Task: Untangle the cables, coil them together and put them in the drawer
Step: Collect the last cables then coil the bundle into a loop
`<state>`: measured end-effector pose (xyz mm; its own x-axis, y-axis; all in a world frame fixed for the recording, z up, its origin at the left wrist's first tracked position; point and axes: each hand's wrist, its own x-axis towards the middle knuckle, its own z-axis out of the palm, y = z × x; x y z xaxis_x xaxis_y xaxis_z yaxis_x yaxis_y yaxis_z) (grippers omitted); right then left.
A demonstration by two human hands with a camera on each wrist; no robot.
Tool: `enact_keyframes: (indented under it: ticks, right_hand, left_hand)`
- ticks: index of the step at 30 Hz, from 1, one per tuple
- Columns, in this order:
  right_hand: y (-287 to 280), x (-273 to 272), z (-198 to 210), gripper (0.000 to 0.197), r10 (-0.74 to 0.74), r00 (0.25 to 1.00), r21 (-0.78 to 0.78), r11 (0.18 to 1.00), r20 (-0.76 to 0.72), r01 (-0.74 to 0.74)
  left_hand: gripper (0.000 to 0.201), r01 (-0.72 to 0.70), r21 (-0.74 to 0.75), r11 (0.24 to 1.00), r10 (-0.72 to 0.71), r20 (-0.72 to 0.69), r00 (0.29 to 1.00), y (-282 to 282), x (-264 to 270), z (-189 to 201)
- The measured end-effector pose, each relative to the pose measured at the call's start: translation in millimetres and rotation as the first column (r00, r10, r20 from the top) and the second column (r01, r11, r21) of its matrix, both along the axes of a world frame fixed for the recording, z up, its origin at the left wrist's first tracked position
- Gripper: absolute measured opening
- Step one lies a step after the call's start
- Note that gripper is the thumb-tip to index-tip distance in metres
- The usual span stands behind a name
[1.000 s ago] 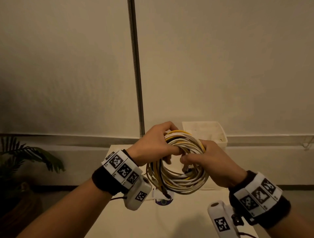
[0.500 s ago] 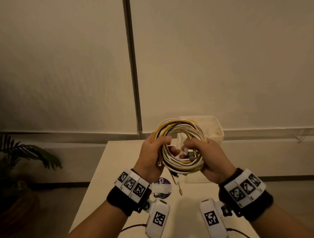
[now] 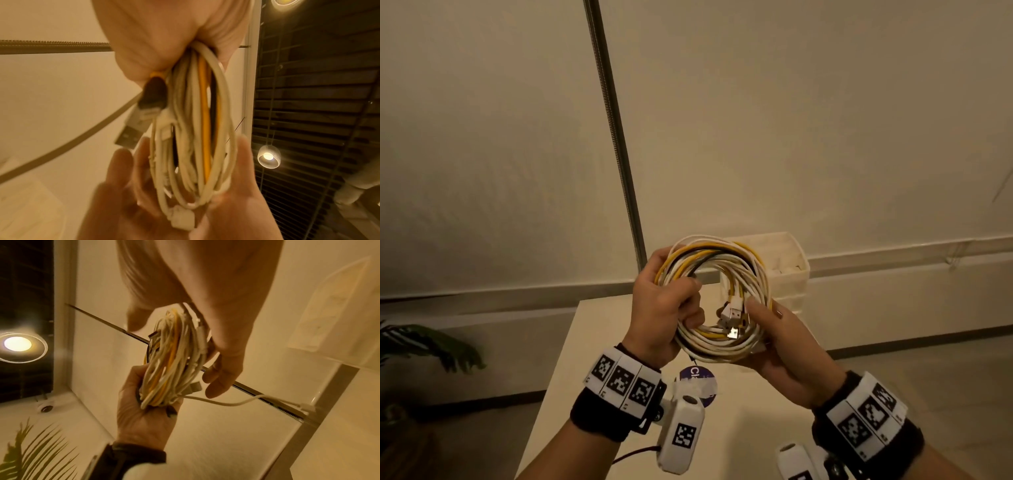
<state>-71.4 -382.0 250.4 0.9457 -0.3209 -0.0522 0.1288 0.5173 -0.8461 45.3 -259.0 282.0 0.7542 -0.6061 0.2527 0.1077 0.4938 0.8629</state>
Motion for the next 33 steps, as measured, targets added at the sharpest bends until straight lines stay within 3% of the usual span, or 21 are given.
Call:
enact_keyframes:
  ticks: [3, 5, 7, 9, 11, 13, 15, 17, 19, 22, 24, 26, 29, 33]
  right_hand:
    - [-4.5, -10.1, -20.1, 0.074, -0.090, 0.993, 0.265, 0.962, 0.073, 0.067]
    - [4.2, -12.4, -36.7, 0.056, -0.082, 0.996, 0.354, 0.932, -0.019, 0.084]
    - [27.7, -7.9, -43.1, 0.035, 0.107, 0.974, 0.179, 0.981, -0.200, -0.071]
    - [50.2, 3.6, -36.2, 0.040, 0.256, 0.930, 0.068, 0.967, -0.263, -0.247]
    - [58.9, 17.1, -26.4, 0.057, 0.253, 0.956, 0.192, 0.956, -0.145, -0.224]
    - [52.5, 25.6, -18.3, 0.055, 0.163, 0.985, 0.415, 0.894, 0.051, -0.169]
    - [37.6, 23.5, -15.4, 0.031, 0.003, 0.990, 0.531, 0.844, 0.140, -0.077]
    - [22.2, 15.1, -11.4, 0.041, -0.117, 0.971, 0.558, 0.829, 0.209, -0.020]
    - [12.5, 7.0, -7.4, 0.054, -0.145, 0.953, 0.477, 0.879, 0.265, 0.001]
    - [9.0, -3.0, 8.5, 0.060, -0.084, 0.961, 0.188, 0.982, 0.265, 0.034]
    - [7.4, -5.8, 23.2, 0.064, -0.022, 0.981, -0.058, 0.998, 0.191, 0.034]
    - [4.5, -4.6, 34.5, 0.060, 0.019, 0.993, -0.206, 0.979, 0.113, 0.005]
    - [0.4, -1.9, 37.0, 0.055, -0.031, 0.998, -0.202, 0.979, 0.048, 0.040]
    - [4.6, -2.7, 31.4, 0.049, -0.027, 0.996, -0.023, 0.999, 0.086, 0.029]
  left_hand:
    - [0.028, -0.020, -0.084, 0.996, 0.018, -0.017, 1.000, 1.8, 7.3, 12.5]
    - [0.023, -0.034, -0.154, 0.988, 0.027, -0.045, 0.999, 2.1, 12.3, 21.3]
    - [0.019, -0.021, -0.215, 0.976, 0.000, -0.098, 0.995, 1.1, 16.1, 25.9]
    - [0.020, 0.033, -0.239, 0.970, -0.072, -0.160, 0.984, -1.7, 18.0, 26.2]
    - [0.033, 0.098, -0.235, 0.967, -0.149, -0.207, 0.967, -3.9, 18.9, 24.2]
    - [0.048, 0.123, -0.216, 0.969, -0.174, -0.234, 0.957, -2.9, 18.5, 21.5]
    - [0.044, 0.099, -0.194, 0.976, -0.141, -0.217, 0.966, 1.6, 18.1, 17.7]
    - [0.027, 0.052, -0.172, 0.984, -0.088, -0.208, 0.974, 6.6, 17.1, 13.4]
    - [0.022, 0.027, -0.161, 0.987, -0.065, -0.231, 0.971, 10.7, 16.8, 7.3]
    - [0.021, -0.001, -0.148, 0.989, -0.033, -0.229, 0.973, 12.1, 14.2, 2.1]
    - [0.017, -0.028, -0.132, 0.991, 0.003, -0.182, 0.983, 11.0, 9.5, -0.5]
    - [0.018, -0.032, -0.111, 0.993, 0.017, -0.136, 0.991, 9.8, 2.7, -2.6]
    - [0.019, -0.025, -0.129, 0.991, 0.006, -0.145, 0.989, 9.1, -2.8, -4.3]
    - [0.021, -0.058, -0.156, 0.986, 0.037, -0.132, 0.991, 7.2, -6.4, -6.8]
